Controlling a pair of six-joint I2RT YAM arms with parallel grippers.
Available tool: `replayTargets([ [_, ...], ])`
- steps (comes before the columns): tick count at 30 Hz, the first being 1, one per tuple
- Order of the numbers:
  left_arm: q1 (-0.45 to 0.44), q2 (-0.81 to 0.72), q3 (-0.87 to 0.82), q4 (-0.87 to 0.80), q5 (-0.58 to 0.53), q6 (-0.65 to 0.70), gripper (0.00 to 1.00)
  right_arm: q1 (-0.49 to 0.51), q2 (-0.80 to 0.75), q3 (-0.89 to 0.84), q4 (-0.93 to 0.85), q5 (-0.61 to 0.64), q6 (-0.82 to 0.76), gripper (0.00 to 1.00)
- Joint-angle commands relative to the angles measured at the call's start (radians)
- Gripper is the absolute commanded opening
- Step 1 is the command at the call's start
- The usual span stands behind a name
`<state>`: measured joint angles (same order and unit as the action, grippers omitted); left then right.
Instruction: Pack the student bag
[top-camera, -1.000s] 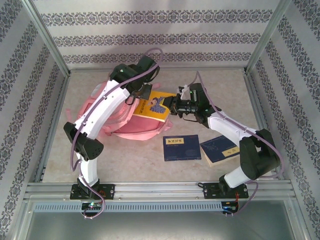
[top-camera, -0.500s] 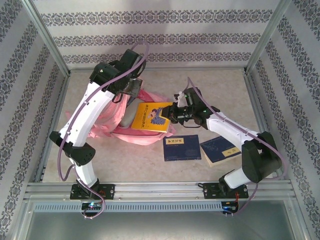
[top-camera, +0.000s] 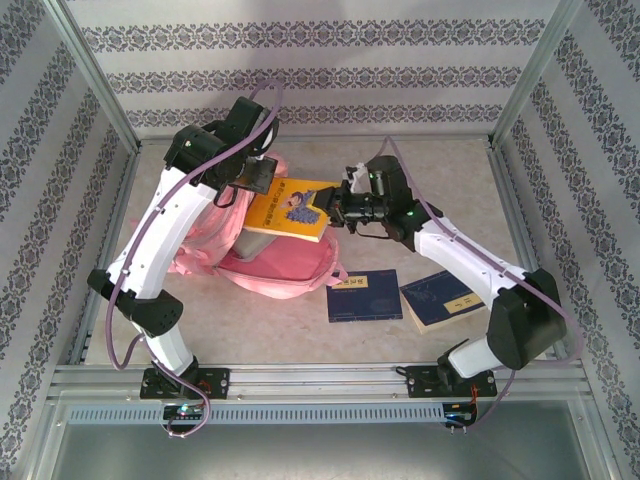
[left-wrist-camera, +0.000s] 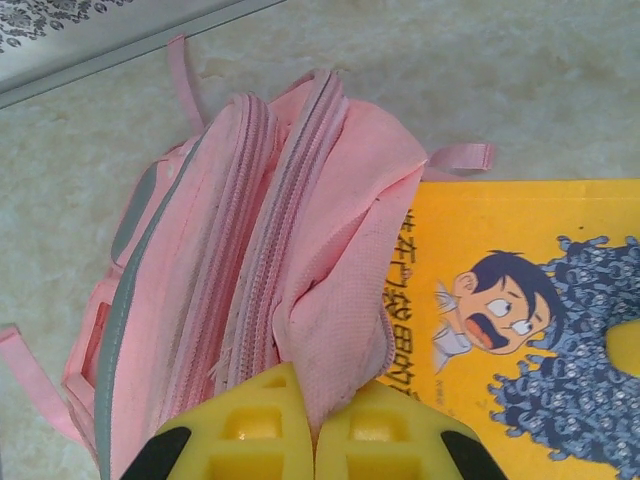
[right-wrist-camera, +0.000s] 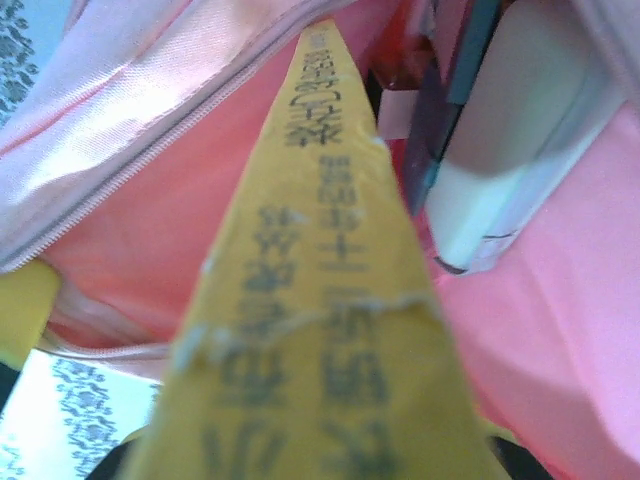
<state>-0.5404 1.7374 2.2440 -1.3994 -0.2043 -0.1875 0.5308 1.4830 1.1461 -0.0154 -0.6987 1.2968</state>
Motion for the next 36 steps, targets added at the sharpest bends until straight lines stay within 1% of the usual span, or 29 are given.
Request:
replayTargets([
  [1, 0.017, -0.054, 0.017, 0.112, 0.004, -0.013, 0.00, 0.033, 0.071, 0.072, 0.141, 0.056, 0.134, 0.00],
  [8, 0.038, -0.053, 0.028, 0.126, 0.048, -0.045, 0.00, 0.095, 0.275, 0.164, 0.191, 0.204, 0.162, 0.00],
  [10, 0.041, -0.053, 0.031, 0.132, 0.061, -0.046, 0.00, 0.102, 0.325, 0.187, 0.165, 0.255, 0.134, 0.00],
  [14, 0.052, -0.053, 0.028, 0.135, 0.084, -0.049, 0.00, 0.119, 0.393, 0.239, 0.019, 0.369, 0.065, 0.00],
  [19, 0.054, -0.045, 0.010, 0.144, 0.150, -0.056, 0.00, 0.144, 0.470, 0.281, 0.015, 0.489, 0.089, 0.00],
  [21, 0.054, -0.040, -0.001, 0.149, 0.174, -0.061, 0.00, 0.154, 0.536, 0.357, 0.015, 0.485, 0.087, 0.00],
  [22, 0.054, -0.038, -0.003, 0.149, 0.181, -0.064, 0.00, 0.159, 0.579, 0.412, 0.014, 0.475, 0.083, 0.06],
  [24, 0.054, -0.032, -0.011, 0.152, 0.179, -0.067, 0.00, 0.168, 0.666, 0.528, -0.005, 0.431, 0.075, 0.28],
  [26, 0.054, -0.025, -0.018, 0.157, 0.167, -0.067, 0.00, 0.167, 0.715, 0.608, -0.029, 0.377, 0.068, 0.42],
  [28, 0.056, -0.016, -0.019, 0.160, 0.155, -0.067, 0.00, 0.168, 0.708, 0.635, -0.060, 0.358, 0.008, 0.51],
  [31, 0.067, 0.004, -0.017, 0.158, 0.127, -0.090, 0.00, 0.163, 0.628, 0.609, -0.147, 0.370, -0.145, 0.72],
  [32, 0.072, 0.012, -0.015, 0.155, 0.117, -0.101, 0.00, 0.161, 0.590, 0.589, -0.168, 0.367, -0.197, 0.77],
  [33, 0.077, 0.022, -0.014, 0.152, 0.109, -0.109, 0.00, 0.156, 0.554, 0.564, -0.185, 0.360, -0.245, 0.79],
  [36, 0.086, 0.041, -0.034, 0.159, 0.085, -0.134, 0.00, 0.144, 0.443, 0.483, -0.238, 0.326, -0.371, 0.80],
])
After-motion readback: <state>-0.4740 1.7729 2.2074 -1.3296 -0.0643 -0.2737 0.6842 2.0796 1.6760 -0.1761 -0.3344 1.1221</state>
